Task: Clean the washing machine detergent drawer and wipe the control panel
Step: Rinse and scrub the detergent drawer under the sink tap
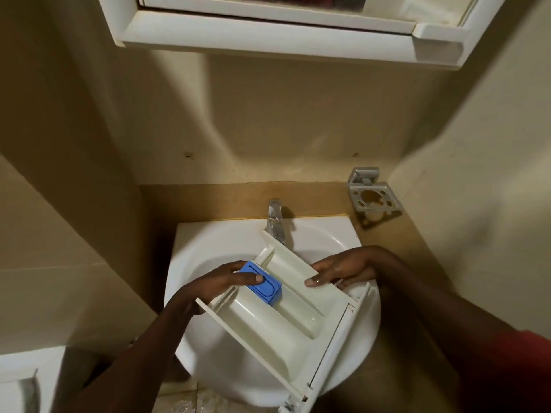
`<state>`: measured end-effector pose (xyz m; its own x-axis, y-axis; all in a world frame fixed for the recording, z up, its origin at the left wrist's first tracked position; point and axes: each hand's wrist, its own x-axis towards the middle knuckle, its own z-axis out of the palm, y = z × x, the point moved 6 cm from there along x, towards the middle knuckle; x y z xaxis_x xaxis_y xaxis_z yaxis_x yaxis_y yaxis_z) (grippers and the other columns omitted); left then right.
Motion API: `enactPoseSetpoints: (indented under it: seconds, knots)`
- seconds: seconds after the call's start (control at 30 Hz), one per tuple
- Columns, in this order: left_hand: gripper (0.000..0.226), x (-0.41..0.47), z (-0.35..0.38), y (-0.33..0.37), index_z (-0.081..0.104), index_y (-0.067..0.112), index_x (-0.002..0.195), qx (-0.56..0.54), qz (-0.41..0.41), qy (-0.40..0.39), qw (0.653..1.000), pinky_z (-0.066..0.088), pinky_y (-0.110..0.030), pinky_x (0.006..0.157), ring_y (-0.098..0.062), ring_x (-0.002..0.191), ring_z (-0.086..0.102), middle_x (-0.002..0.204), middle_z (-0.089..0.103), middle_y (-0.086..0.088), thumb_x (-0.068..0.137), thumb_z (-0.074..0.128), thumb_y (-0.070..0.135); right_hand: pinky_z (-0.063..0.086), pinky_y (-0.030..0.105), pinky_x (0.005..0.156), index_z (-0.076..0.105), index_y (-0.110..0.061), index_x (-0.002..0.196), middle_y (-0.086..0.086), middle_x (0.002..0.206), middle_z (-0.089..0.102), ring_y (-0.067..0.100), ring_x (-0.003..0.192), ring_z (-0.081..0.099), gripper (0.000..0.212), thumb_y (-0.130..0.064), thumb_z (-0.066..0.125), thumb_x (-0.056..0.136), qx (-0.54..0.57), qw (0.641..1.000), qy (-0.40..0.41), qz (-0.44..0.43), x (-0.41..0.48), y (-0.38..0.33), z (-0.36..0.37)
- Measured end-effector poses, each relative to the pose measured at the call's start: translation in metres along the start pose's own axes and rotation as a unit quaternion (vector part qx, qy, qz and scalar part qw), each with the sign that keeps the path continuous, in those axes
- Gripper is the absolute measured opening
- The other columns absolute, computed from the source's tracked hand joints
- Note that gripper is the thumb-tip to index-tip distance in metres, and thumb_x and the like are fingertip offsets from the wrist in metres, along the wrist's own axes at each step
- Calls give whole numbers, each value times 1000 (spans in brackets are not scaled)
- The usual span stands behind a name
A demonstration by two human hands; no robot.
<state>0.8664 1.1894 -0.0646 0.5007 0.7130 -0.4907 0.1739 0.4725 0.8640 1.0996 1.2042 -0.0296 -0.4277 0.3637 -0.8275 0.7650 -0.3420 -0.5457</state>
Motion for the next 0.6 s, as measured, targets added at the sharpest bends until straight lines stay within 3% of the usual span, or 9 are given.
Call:
enactPoseSetpoints:
  seconds: [0.07,0.13,0.23,0.3,0.37,0.4,0.47,0.53,0.6]
  knots:
    - [40,0,3,0,67,18,123,-5,-12,-12,1000,51,-35,100,-27,115,65,124,70,-8,86,69,34,34,54,113,54,-22,132,8,136,59,34,130,50,52,-46,66,87,-24,1000,-3,15,7,6,8]
    - [34,-3,1,-4,74,23,112,-11,-40,-15,999,54,-23,91,-17,109,68,119,73,-2,82,72,39,43,44,108,54,-21,133,5,132,62,29,124,57,52,-47,63,89,-26,999,10,29,6,7,16]
    - [55,-7,2,-14,70,22,116,-19,-81,-26,996,49,-32,103,-17,108,68,117,73,-1,72,77,53,42,35,109,51,-17,137,0,134,60,18,121,58,52,-47,55,94,-56,998,-1,17,2,5,25]
    - [62,-13,1,-19,68,22,111,-62,-103,2,993,56,-26,86,-11,95,71,104,75,4,62,80,59,42,37,110,55,-21,135,-2,131,63,18,120,59,65,-60,63,83,-48,999,-11,24,8,14,24]
    - [52,-15,-4,-32,70,23,112,-111,-134,17,985,57,-21,66,-7,80,73,97,77,6,75,66,59,45,37,106,58,-25,130,-2,126,66,18,116,62,79,-70,71,67,-28,998,-7,51,11,25,19]
    - [55,-17,-8,-39,69,23,117,-133,-147,31,980,57,-24,66,-10,80,73,100,76,3,81,59,62,48,36,103,59,-24,129,-1,125,66,19,114,64,78,-69,72,67,-8,999,0,53,14,31,15]
    - [69,-21,-21,-55,61,19,127,-180,-166,84,966,60,-39,73,-21,89,72,110,71,-6,79,56,68,56,26,84,63,-15,120,7,115,69,22,104,68,59,-53,76,75,47,996,18,68,12,38,7]
    - [77,-23,-28,-70,53,15,132,-226,-179,118,950,60,-46,70,-32,90,72,118,67,-16,78,55,70,52,17,48,63,1,82,14,74,70,22,70,70,25,-19,78,78,100,985,128,55,1,34,-4]
    - [71,-27,-24,-73,52,15,132,-248,-172,143,943,61,-43,62,-36,80,74,120,64,-23,84,51,67,44,19,33,57,-2,58,11,39,57,28,51,61,34,-11,67,89,157,965,195,75,-30,18,1]
